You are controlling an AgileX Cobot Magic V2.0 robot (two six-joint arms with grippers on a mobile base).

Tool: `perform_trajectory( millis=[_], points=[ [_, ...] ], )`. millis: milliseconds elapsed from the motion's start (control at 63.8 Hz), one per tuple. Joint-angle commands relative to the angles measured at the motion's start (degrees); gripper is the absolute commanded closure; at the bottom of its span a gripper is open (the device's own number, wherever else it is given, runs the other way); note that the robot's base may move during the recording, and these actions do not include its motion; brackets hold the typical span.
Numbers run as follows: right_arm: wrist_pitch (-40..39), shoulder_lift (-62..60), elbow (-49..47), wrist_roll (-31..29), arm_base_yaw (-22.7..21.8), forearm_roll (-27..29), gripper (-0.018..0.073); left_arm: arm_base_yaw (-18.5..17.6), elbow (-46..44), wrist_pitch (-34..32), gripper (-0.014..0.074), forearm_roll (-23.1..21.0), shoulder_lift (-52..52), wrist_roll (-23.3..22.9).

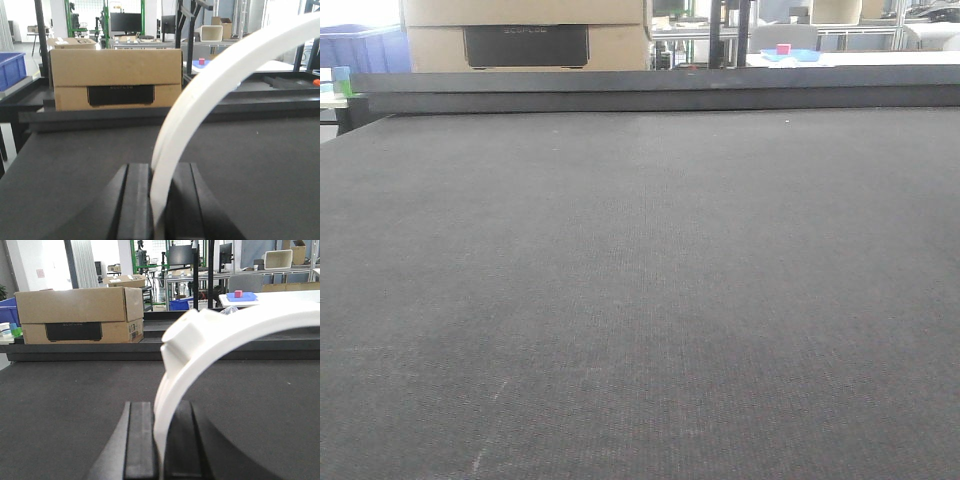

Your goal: Grab PVC pipe and place in blue bin

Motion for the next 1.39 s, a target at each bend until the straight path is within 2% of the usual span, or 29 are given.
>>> perform_trajectory(
  millis=[0, 78, 219, 361, 423, 564, 768, 1379],
  points=[
    [-1.3, -0.2, 0.1, -0.6, 0.1, -0.6, 0.0727, -0.3, -0.9, 2.8, 0.0707, -0.2, -0.6, 0.0],
    [-1.2, -0.2, 0.1, -0.6, 0.1, -0.6, 0.0727, -0.3, -2.0, 6.0, 0.0707, -0.2, -1.4, -0.2],
    [-1.1, -0.2, 0.1, -0.6, 0.1, -0.6, 0.0727, -0.3, -2.8, 6.4, 0.0707, -0.2, -4.2, -0.2],
    [-1.1, -0.2, 0.1, -0.6, 0.1, -0.6, 0.0727, -0.3, -2.7, 11.9, 0.0707, -2.9, -5.7, -0.9],
    [-1.1, -0.2, 0.1, -0.6, 0.1, -0.6, 0.0727, -0.3, -2.7, 10.7, 0.0707, -2.7, -6.3, -3.1],
    [-1.1, -0.2, 0.1, -0.6, 0.1, -0.6, 0.0727, -0.3, -2.7, 8.7, 0.0707, 1.8, -7.9, -3.2],
    [-1.1, -0.2, 0.1, -0.6, 0.1, -0.6, 0.0727, -0.3, -2.7, 9.9, 0.0707, -0.9, -8.5, -3.2],
    [-1.1, -0.2, 0.1, -0.6, 0.1, -0.6, 0.0727, -0.3, -2.7, 9.4, 0.0707, -1.0, -8.5, -3.2]
  ],
)
